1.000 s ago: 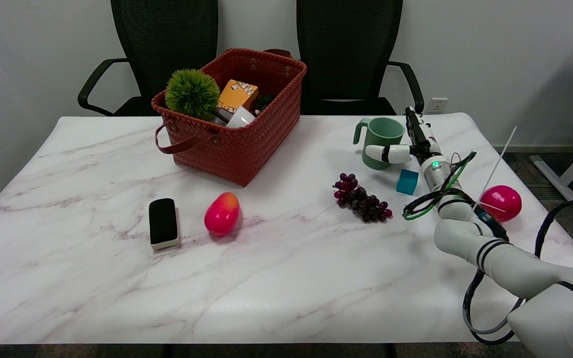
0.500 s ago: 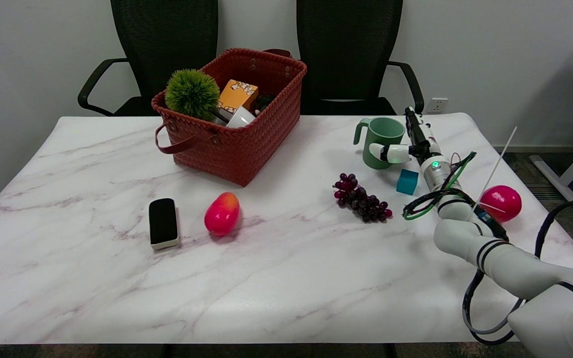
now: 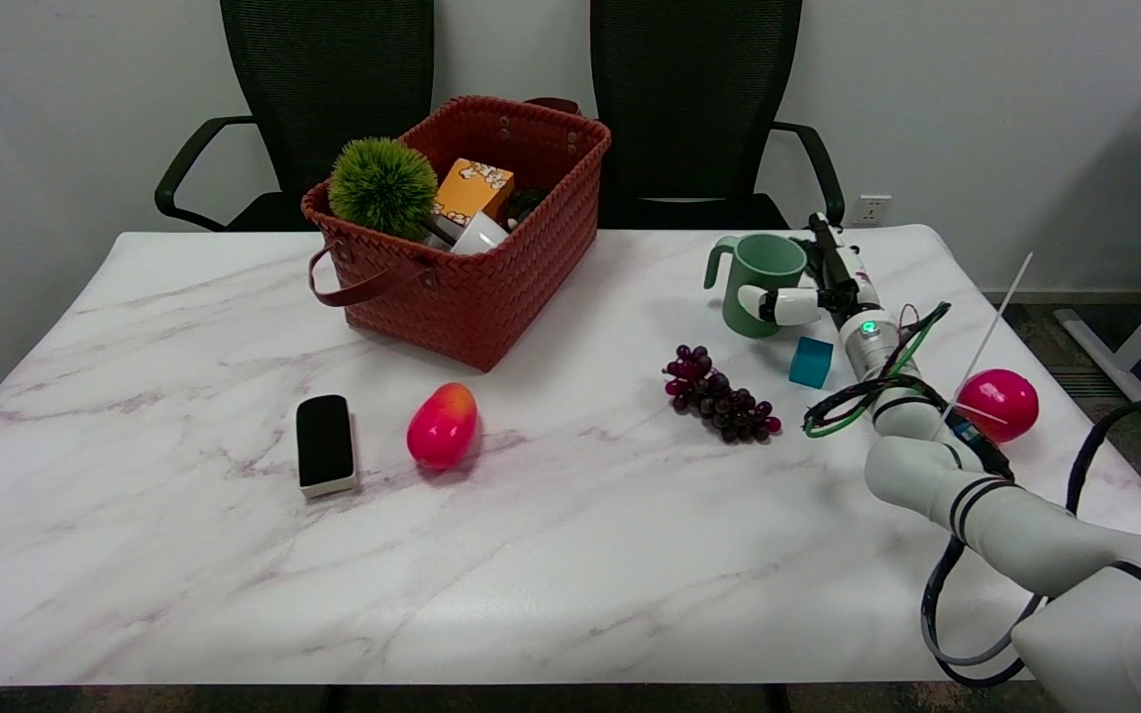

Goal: Pick up the green mug.

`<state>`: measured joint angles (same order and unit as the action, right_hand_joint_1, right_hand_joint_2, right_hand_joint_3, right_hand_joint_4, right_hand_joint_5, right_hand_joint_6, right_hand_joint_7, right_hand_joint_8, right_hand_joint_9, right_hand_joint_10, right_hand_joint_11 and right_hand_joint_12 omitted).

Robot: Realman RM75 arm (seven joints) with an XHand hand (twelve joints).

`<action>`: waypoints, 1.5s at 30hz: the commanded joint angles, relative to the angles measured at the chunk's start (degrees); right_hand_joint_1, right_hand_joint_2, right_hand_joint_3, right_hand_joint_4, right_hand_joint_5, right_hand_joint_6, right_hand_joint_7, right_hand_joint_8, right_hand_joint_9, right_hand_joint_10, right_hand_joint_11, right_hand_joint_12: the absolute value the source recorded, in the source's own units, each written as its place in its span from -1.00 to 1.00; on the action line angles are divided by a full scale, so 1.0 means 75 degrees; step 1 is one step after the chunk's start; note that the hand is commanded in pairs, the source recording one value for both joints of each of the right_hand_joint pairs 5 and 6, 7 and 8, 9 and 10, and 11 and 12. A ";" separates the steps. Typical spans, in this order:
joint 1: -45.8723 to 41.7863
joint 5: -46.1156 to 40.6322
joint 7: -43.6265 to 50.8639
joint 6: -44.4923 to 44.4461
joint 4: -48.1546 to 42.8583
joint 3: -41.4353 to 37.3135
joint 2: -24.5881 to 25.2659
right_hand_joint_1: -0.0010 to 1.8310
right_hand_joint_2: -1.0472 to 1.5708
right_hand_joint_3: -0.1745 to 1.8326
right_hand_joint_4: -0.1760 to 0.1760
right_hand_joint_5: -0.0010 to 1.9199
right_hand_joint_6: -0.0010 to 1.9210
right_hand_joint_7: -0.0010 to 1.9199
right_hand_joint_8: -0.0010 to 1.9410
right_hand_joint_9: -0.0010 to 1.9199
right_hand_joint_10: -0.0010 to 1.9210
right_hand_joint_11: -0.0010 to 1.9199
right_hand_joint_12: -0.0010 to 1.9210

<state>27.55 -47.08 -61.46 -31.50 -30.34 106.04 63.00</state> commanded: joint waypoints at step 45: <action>0.0180 -0.0005 0.0007 -0.0263 -0.0233 -0.0022 -0.0063 0.36 0.40 -0.21 0.00 -0.18 -0.18 0.21 0.20 0.25 0.25 0.02 0.02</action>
<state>28.28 -47.10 -61.41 -32.24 -31.06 105.88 62.65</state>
